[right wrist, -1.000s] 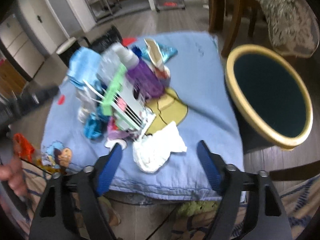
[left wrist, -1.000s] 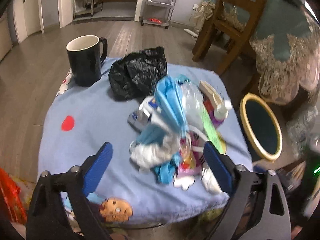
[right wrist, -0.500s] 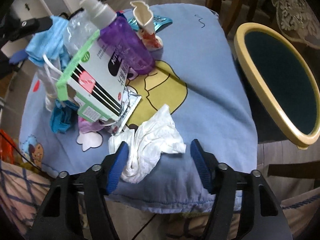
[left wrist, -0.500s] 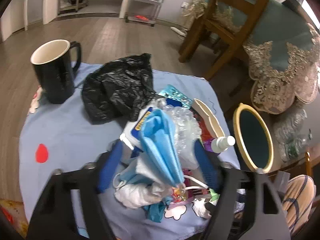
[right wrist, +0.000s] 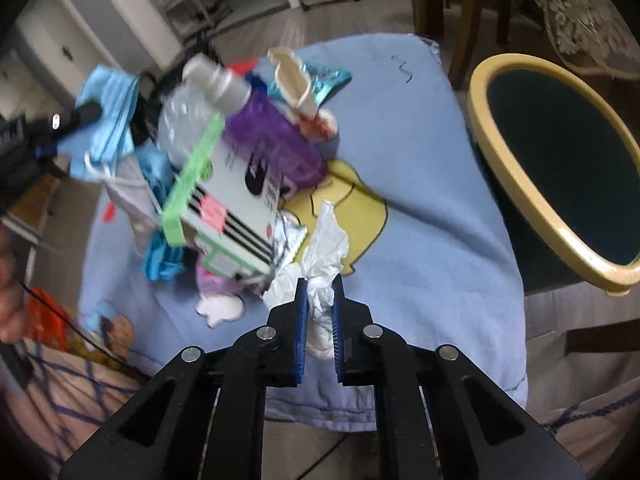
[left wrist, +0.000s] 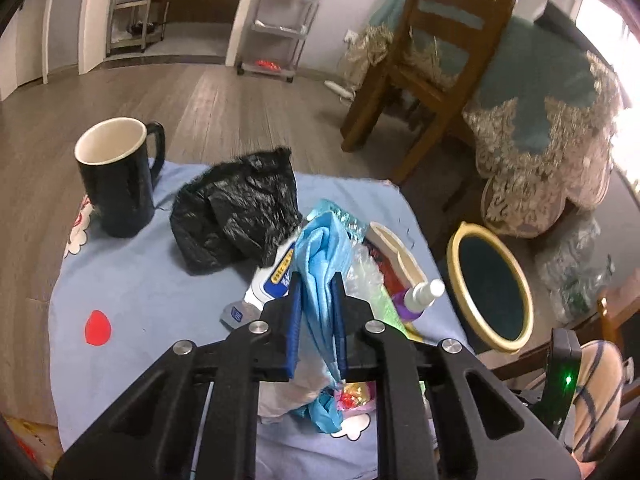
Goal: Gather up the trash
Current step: 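Carry the tissue and mask over the yellow-rimmed bin with both tools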
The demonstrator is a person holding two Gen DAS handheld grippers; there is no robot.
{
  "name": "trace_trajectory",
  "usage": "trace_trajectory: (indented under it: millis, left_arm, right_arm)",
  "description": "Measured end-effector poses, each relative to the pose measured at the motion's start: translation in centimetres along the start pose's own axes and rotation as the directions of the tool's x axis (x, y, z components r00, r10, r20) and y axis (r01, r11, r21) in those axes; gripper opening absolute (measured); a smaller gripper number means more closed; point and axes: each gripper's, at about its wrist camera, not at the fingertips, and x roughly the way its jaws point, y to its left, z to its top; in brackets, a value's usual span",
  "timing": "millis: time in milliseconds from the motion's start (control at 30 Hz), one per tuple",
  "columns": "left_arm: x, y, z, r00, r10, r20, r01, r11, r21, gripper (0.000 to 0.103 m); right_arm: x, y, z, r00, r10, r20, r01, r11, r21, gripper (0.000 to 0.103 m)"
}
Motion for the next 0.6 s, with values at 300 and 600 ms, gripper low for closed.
trace_trajectory:
  millis: [300, 600]
  left_arm:
    - [-3.2, 1.3, 1.5, 0.995, -0.029, 0.093, 0.034, 0.998, -0.049, 0.013]
    - [-4.7, -2.1, 3.7, 0.989, -0.079, 0.124, 0.076, 0.997, 0.028, 0.013]
  right_arm:
    - [-3.6, -0.7, 2.4, 0.99, 0.068, 0.126, -0.072, 0.997, 0.035, 0.012]
    - [-11.5, -3.2, 5.8, 0.955, 0.053, 0.291, -0.058, 0.998, 0.009, 0.012]
